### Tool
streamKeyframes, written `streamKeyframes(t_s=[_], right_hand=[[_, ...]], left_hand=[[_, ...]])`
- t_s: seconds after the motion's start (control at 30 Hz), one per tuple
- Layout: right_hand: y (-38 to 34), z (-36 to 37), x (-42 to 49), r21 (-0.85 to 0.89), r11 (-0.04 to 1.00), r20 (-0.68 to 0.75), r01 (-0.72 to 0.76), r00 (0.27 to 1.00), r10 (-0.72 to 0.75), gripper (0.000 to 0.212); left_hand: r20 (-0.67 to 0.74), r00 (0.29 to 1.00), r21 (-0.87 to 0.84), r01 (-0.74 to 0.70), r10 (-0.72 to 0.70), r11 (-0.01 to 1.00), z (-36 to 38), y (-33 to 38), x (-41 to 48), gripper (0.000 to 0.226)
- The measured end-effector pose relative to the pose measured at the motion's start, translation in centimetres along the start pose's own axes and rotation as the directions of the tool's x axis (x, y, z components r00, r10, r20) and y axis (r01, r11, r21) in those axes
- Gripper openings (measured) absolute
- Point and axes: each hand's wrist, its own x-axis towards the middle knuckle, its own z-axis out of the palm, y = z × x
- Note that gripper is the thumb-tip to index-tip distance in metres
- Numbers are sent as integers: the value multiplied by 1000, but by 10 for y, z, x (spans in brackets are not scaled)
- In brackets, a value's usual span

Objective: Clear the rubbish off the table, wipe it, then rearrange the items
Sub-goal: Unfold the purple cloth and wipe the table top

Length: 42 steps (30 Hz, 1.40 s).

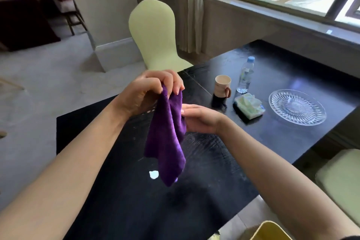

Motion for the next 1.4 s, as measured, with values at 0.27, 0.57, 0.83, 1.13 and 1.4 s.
streamKeyframes(t_s=[0.27, 0.57, 0.83, 1.13, 1.4], right_hand=[[2, 48, 19, -25, 999, -9, -25, 1000, 24, 34], [19, 112, 56, -212, 955, 166, -206, 956, 243, 12], [-27, 148, 83, -704, 709, -126, -43, 990, -65, 9], [-61, 167, 133, -958, 273, 14, 89, 964, -264, 11], [-73, 148, 168, -972, 153, 100, 176, 906, -411, 14]], left_hand=[[-38, 997, 104, 70, -66, 992, -27, 19, -84, 10], [-11, 988, 341, 149, -154, 928, -37, 56, -153, 11], [-397, 887, 596, 445, -236, 669, -74, 67, -230, 18], [-474, 860, 794, 509, -187, 331, -97, 66, -243, 30], [-664, 742, 714, 667, -99, 213, -115, 56, -220, 57]])
